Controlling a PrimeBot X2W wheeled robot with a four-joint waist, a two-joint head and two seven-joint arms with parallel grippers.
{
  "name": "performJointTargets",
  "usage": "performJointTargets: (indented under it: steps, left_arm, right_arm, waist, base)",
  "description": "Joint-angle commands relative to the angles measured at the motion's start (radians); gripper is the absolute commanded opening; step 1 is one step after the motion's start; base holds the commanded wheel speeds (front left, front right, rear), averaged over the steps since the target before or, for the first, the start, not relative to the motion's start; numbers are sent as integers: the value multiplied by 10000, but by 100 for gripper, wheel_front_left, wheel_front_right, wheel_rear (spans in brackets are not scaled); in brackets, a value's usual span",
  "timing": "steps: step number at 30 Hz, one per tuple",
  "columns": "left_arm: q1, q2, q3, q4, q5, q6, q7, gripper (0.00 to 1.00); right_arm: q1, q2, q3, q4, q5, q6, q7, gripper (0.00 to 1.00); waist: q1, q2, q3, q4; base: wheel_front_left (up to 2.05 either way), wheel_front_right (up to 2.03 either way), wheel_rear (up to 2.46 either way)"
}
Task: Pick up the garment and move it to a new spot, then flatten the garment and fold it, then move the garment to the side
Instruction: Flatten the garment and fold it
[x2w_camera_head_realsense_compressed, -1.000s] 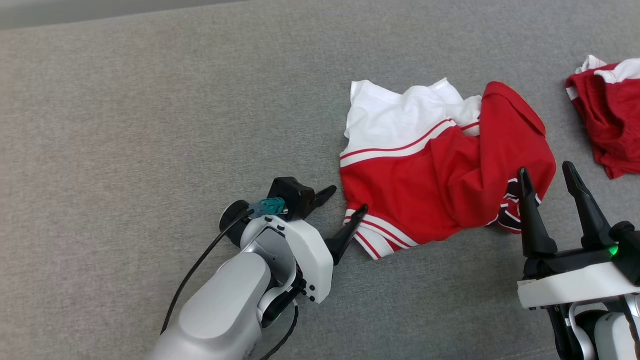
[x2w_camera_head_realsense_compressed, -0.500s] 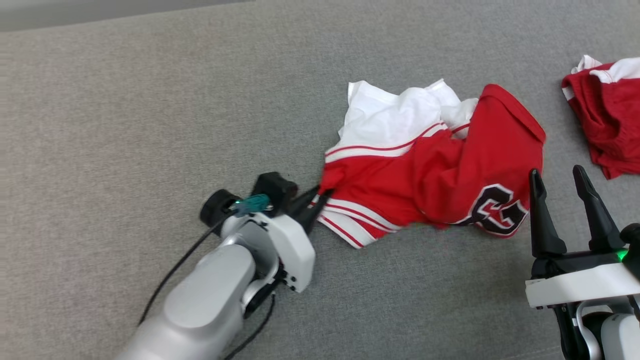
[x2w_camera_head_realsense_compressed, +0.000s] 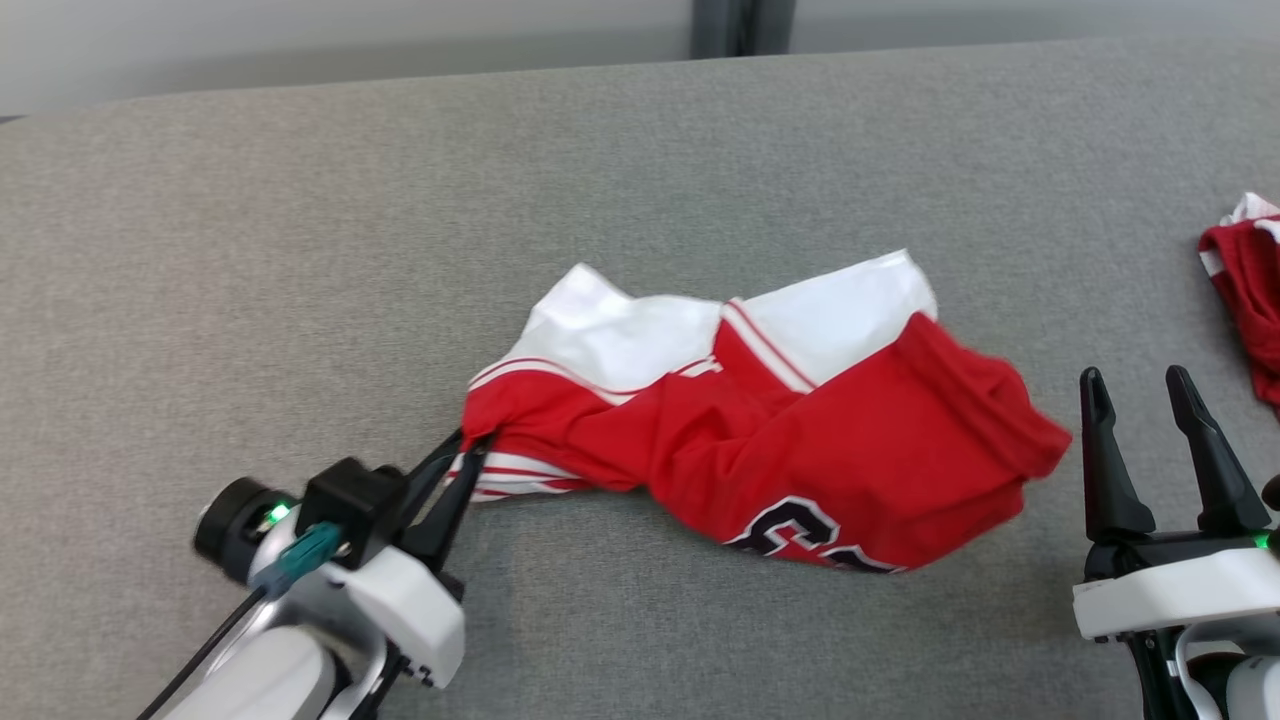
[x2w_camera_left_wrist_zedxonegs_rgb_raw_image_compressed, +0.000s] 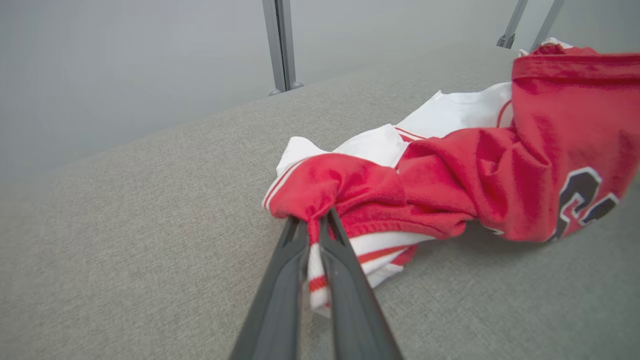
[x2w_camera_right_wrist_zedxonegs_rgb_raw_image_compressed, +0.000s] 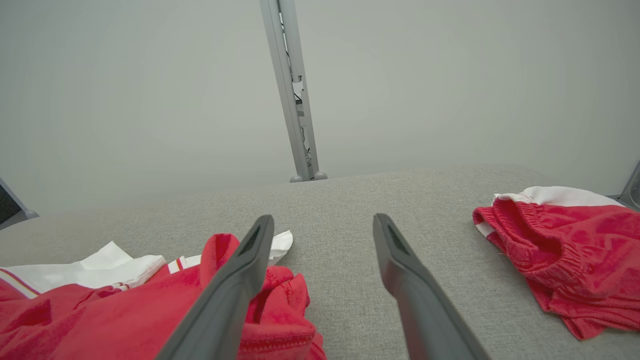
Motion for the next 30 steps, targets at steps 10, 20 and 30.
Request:
performJointTargets:
  steps: [10, 20, 30]
  left_arm:
    - [2539, 1147, 911, -2282, -745, 1942, 653, 0]
    - [2998, -136, 1302, -1276, -1861, 1645, -630, 100]
    - [2461, -523, 2326, -1160, -1367, 1795, -1809, 100]
  right_arm:
    - [181, -33, -58, -155, 204, 1, 240, 100]
    - [237, -31, 8, -125, 148, 1, 376, 100]
    - [476, -31, 279, -148, -171, 1, 683, 100]
  waist:
    - [0, 0, -242, 281]
    - [0, 0, -522, 226]
    - [0, 0, -1190, 343]
  base:
    - [0, 0, 0]
    - [0, 0, 0]
    - [0, 0, 0]
